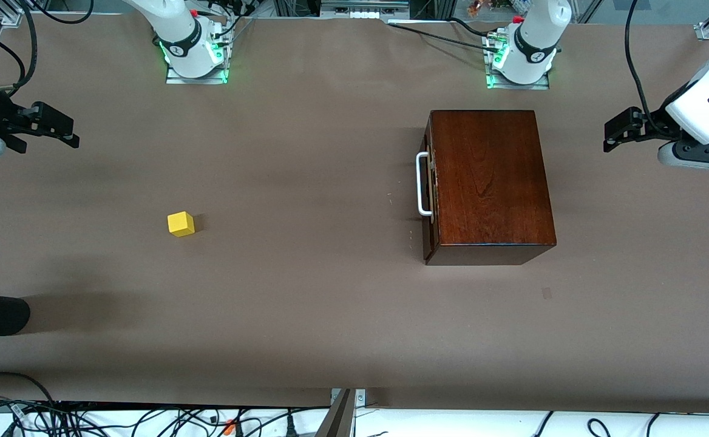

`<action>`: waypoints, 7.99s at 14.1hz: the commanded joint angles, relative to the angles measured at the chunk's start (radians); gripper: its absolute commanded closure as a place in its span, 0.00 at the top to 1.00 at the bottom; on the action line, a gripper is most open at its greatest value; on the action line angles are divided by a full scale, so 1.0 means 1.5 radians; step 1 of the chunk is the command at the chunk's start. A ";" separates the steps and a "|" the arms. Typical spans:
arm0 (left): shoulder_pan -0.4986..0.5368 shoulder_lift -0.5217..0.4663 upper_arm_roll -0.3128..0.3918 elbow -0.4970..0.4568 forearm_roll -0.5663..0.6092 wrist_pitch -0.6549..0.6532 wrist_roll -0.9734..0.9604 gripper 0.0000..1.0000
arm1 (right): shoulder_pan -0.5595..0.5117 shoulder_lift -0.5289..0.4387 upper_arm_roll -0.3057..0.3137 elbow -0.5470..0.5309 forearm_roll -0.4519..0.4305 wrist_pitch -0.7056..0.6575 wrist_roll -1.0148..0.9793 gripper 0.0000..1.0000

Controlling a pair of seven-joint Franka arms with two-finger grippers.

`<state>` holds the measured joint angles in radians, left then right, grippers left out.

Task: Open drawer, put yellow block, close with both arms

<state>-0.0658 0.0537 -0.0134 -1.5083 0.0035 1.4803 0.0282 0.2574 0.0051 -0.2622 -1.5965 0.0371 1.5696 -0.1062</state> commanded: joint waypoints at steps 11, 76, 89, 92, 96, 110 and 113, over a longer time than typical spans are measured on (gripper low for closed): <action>-0.002 -0.005 0.001 -0.005 -0.010 0.006 0.005 1.00 | -0.004 0.006 -0.001 0.016 0.012 -0.014 0.001 1.00; -0.287 0.389 -0.237 -0.052 0.315 0.311 -0.676 1.00 | -0.006 0.006 -0.001 0.016 0.009 -0.011 0.000 1.00; -0.330 0.433 -0.240 0.029 0.303 0.311 -0.704 1.00 | 0.003 0.063 0.006 0.064 -0.011 0.018 0.006 1.00; -0.338 0.436 -0.242 0.036 0.302 0.313 -0.709 1.00 | -0.002 0.077 0.005 0.057 -0.014 0.050 0.001 1.00; -0.349 0.441 -0.242 0.051 0.283 0.325 -0.709 1.00 | -0.006 0.194 0.003 0.057 -0.007 0.076 -0.077 1.00; -0.382 0.457 -0.242 0.070 0.274 0.359 -0.727 1.00 | 0.019 0.387 0.018 -0.096 0.092 0.393 -0.086 1.00; -0.382 0.457 -0.242 0.082 0.268 0.358 -0.762 1.00 | 0.019 0.357 0.018 -0.125 0.093 0.383 -0.086 1.00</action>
<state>-0.5821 0.6916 -0.3443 -1.4702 0.4612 1.9674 -1.0373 0.2857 0.6184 -0.2368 -1.7117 0.1543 2.1465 -0.2183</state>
